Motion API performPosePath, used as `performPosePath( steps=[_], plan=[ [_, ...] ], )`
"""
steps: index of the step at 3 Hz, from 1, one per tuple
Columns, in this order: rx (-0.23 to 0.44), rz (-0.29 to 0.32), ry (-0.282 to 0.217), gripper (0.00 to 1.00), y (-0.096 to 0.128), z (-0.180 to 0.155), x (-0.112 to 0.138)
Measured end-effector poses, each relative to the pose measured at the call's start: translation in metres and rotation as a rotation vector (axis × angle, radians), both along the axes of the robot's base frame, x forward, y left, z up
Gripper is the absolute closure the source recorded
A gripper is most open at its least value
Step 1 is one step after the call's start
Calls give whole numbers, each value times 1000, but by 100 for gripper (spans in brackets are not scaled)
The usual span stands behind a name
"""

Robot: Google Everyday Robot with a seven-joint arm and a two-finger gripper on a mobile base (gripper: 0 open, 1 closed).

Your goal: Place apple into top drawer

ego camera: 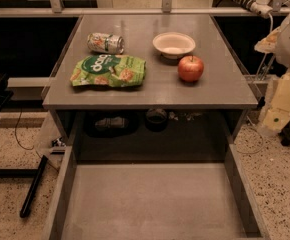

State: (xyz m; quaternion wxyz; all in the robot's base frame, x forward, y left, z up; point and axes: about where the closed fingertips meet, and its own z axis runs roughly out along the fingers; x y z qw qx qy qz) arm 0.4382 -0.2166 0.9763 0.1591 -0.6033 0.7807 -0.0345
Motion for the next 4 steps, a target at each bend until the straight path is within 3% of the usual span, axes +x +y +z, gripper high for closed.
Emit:
performPosePath(
  steps=[1,2,3,4],
  plan=[
    [0,0,0,0,0,0,0],
    [15,26,-64,0,7,6,25],
    [77,65,-124,0,14,2,52],
    [189,86,-157,0,13,-7,80]
  ],
)
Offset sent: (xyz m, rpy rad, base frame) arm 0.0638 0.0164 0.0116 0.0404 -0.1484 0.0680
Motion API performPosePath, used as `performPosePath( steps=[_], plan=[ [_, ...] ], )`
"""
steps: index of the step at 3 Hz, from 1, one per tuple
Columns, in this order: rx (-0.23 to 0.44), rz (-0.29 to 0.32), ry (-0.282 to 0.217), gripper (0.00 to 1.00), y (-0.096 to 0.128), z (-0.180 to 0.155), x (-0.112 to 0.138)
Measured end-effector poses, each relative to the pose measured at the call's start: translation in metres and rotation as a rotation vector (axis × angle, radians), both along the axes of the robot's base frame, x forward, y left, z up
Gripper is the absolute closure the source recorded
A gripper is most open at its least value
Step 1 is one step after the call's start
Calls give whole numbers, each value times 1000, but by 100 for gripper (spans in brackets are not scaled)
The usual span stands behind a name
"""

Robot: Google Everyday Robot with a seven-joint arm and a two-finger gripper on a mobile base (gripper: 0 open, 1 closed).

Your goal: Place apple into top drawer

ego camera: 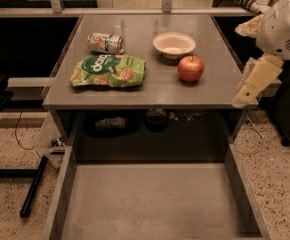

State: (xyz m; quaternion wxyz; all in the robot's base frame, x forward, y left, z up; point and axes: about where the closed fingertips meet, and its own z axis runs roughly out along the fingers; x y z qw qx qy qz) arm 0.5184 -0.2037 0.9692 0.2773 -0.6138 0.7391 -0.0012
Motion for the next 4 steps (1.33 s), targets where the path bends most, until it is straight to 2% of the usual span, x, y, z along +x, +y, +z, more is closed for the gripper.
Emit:
performPosePath(
  steps=[1,2,3,4],
  plan=[
    [116,2,-10,0,3,-14,38],
    [117,2,-10,0,3,-14,38],
    [154,19,-40,0,9,-20,59],
    [200,8,-56,0,13,-32,93]
  ],
)
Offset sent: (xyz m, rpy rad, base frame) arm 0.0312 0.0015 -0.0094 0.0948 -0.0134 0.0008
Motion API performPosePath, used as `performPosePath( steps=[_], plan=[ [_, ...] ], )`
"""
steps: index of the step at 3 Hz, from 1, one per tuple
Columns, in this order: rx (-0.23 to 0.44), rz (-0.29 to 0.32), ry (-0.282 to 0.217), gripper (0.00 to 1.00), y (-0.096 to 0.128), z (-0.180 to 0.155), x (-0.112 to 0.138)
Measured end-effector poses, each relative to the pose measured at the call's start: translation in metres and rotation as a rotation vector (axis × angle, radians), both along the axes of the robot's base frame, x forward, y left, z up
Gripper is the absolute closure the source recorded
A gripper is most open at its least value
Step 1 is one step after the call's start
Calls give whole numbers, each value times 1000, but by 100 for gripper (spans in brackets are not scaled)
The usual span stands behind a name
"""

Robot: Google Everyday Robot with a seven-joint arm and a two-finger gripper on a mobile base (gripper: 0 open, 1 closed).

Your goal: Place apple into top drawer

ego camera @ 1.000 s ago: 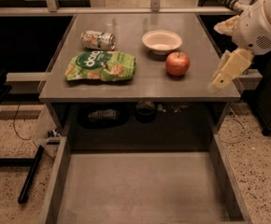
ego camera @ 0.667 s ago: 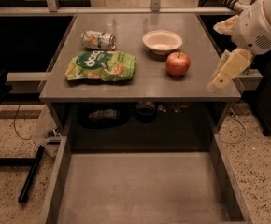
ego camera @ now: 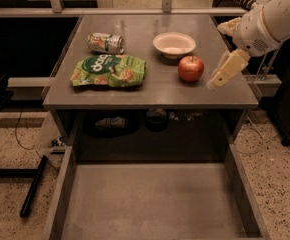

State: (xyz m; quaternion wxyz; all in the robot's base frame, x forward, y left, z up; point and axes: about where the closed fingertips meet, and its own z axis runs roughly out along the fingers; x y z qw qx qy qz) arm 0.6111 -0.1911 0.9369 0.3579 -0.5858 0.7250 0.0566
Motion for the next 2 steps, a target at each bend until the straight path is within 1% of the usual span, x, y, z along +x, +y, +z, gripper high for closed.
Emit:
performPosePath(
  steps=[1,2],
  plan=[
    [29,-17,1,0,2,-10,25],
    [38,-44,31,0,1,-25,44]
  ],
)
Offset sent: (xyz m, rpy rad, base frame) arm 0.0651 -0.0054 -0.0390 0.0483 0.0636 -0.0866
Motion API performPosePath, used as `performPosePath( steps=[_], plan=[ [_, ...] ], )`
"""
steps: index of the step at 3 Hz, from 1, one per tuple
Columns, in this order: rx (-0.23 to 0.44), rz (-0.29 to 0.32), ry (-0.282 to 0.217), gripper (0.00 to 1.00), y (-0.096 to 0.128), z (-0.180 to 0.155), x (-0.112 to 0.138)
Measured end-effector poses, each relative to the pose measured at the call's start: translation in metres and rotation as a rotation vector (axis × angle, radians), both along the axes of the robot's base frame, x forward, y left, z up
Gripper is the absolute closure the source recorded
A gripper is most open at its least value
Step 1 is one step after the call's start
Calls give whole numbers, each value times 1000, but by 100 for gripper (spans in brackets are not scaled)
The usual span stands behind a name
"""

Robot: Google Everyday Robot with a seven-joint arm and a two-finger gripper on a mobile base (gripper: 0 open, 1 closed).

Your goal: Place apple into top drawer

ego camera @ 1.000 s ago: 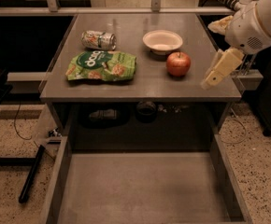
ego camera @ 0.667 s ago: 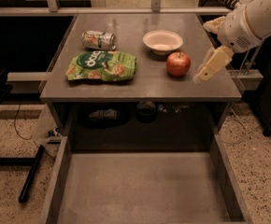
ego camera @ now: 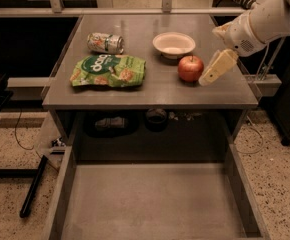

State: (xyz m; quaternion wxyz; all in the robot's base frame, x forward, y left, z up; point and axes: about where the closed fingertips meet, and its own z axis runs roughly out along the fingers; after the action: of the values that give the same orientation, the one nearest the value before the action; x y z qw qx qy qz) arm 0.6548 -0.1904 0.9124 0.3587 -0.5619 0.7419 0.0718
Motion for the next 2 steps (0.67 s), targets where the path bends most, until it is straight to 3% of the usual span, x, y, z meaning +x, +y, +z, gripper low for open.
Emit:
performPosePath(
  steps=[2],
  plan=[
    [80,-1,137,0,6,-42,27]
  ],
)
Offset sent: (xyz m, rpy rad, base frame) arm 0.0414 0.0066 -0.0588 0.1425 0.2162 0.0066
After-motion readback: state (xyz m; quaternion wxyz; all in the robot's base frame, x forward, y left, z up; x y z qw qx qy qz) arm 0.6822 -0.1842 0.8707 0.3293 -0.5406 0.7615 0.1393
